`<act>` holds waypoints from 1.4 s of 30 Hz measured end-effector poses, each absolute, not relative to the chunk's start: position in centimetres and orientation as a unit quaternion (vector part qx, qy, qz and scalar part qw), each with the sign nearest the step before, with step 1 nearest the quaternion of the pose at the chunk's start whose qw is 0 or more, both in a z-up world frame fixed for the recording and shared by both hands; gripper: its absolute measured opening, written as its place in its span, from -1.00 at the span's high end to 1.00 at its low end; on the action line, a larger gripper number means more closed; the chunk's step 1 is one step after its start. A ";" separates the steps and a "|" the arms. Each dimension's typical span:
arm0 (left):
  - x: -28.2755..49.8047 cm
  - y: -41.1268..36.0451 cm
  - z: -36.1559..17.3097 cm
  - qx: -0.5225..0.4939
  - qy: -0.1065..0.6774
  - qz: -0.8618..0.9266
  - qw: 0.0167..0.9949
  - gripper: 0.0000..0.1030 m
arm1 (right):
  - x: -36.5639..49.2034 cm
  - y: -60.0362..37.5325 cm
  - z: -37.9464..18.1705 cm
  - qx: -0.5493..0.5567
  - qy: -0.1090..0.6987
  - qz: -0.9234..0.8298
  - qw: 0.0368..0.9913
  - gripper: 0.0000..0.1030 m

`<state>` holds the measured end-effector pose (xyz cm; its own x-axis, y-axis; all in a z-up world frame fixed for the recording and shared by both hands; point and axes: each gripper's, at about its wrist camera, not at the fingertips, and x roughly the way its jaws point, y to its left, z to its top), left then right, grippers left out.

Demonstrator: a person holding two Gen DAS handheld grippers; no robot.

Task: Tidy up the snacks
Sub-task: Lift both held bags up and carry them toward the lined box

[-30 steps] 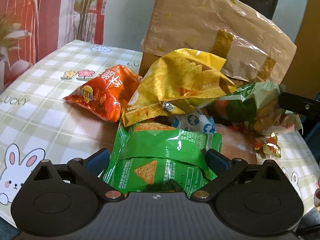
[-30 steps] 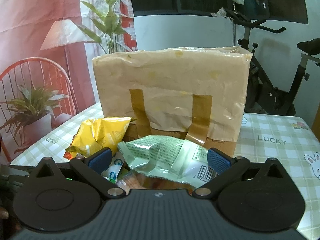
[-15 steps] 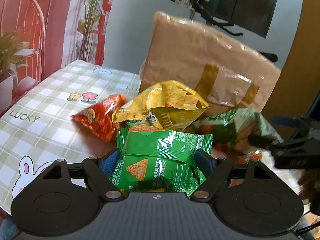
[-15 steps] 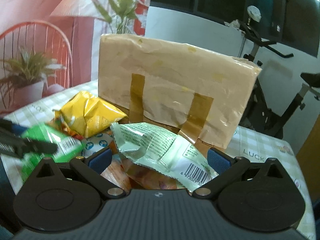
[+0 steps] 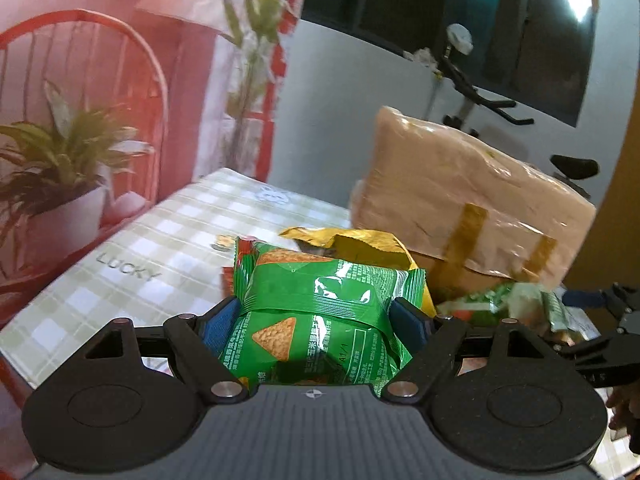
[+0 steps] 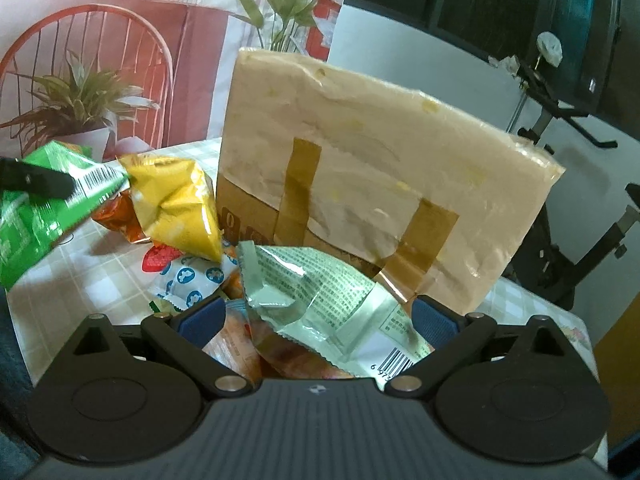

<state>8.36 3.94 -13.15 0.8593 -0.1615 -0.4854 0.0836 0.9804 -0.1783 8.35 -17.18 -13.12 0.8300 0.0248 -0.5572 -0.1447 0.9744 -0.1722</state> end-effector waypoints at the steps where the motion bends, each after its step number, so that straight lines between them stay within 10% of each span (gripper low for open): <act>1: 8.3 4.0 -13.0 -0.076 0.254 -0.056 0.963 -0.61 | 8.5 -17.2 -13.2 -0.106 0.291 0.044 0.950 -0.93; 27: 7.8 5.3 -12.3 -0.083 0.227 -0.003 0.970 -0.62 | 9.8 -17.3 -16.2 -0.138 0.310 0.016 0.940 -0.91; 32: 7.8 5.5 -12.3 -0.082 0.224 -0.004 0.971 -0.62 | 9.1 -17.5 -15.9 -0.131 0.300 0.015 0.945 -0.52; 42: 7.7 5.2 -11.4 -0.070 0.201 -0.004 0.977 -0.62 | 6.7 -18.0 -11.5 -0.106 0.255 0.059 0.959 -0.44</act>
<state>7.70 5.18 -11.37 0.9192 -0.0366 -0.3921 -0.0197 0.9901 -0.1387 6.66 -17.99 -11.48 0.8634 0.0591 -0.5010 -0.1673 0.9705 -0.1738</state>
